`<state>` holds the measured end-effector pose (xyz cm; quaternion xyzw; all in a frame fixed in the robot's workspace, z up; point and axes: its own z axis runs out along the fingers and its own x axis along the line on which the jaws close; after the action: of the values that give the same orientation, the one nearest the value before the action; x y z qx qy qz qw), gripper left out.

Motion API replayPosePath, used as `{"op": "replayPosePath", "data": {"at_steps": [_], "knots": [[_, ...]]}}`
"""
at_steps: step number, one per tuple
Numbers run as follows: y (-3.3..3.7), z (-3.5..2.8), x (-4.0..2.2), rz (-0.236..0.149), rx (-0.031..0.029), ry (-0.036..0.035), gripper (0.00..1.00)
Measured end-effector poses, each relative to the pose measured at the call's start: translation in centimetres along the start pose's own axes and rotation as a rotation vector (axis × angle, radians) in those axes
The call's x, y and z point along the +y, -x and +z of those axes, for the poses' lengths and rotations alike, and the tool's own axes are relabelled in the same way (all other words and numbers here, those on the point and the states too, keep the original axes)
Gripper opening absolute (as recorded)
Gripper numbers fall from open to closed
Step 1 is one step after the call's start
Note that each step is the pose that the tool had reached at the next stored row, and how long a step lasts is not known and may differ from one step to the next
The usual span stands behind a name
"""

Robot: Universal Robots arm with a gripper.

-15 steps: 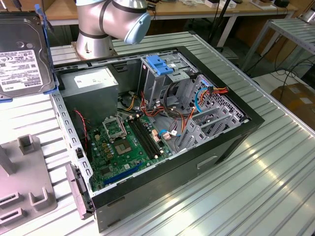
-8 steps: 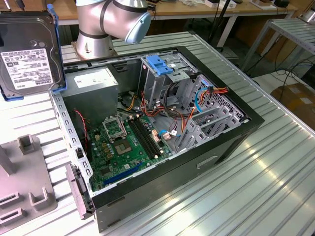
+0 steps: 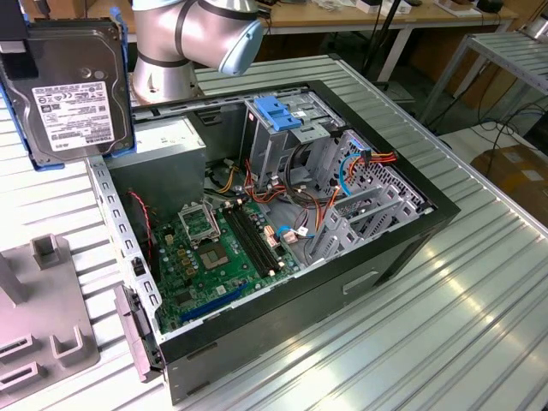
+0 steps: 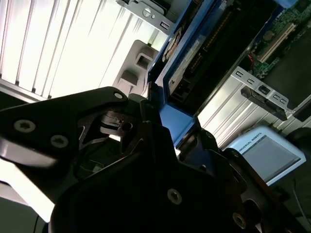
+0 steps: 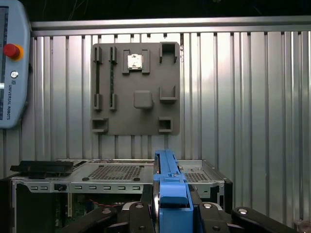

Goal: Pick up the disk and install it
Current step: 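Pick up the disk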

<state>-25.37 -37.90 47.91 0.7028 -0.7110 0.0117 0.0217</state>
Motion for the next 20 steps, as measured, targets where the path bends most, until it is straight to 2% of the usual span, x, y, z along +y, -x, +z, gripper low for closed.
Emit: {"op": "replayPosePath", "data": {"at_steps": [3,13,20], "knots": [[0.01,-0.01,-0.41,0.000,0.0000,0.0001,0.37],[0.01,-0.01,-0.46,0.000,0.0000,0.0000,0.37],[0.02,0.02,-1.21,0.000,-0.0001,0.0000,0.37]]}}
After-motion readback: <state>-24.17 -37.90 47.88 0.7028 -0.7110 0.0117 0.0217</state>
